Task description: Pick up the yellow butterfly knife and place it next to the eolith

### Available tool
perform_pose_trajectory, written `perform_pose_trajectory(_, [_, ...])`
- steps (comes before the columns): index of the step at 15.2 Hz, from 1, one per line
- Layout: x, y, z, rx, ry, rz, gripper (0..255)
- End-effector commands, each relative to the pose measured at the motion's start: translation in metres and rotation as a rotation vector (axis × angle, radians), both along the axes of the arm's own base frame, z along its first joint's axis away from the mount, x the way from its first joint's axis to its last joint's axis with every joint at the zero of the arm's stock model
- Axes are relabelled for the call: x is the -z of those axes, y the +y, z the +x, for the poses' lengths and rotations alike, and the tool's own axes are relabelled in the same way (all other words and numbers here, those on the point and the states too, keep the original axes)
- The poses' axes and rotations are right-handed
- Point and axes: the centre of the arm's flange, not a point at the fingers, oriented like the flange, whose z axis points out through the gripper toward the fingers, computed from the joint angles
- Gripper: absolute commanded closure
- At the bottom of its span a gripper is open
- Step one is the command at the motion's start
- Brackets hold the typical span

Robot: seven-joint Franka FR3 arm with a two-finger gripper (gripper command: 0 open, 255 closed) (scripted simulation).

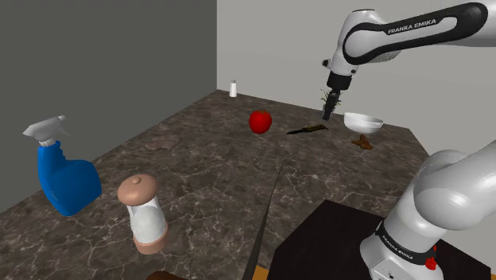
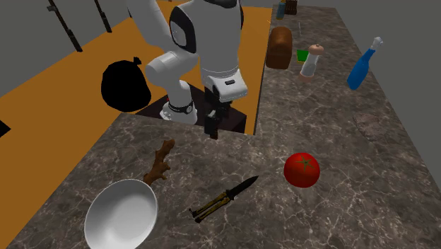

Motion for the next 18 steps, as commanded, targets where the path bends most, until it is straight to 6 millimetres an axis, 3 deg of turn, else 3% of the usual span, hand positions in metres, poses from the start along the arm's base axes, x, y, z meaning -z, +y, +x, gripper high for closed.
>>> perform_pose_trajectory(1, [0.016, -0.019, 0.015, -0.079, 0.004, 0.000, 0])
perform_pose_trajectory(7, [0.061, -0.065, 0.065, -0.296, 0.016, 0.007, 0])
perform_pose_trajectory(13, [0.106, -0.098, 0.123, -0.514, 0.028, 0.013, 0])
perform_pose_trajectory(18, [0.129, -0.100, 0.125, -0.523, 0.029, 0.014, 0])
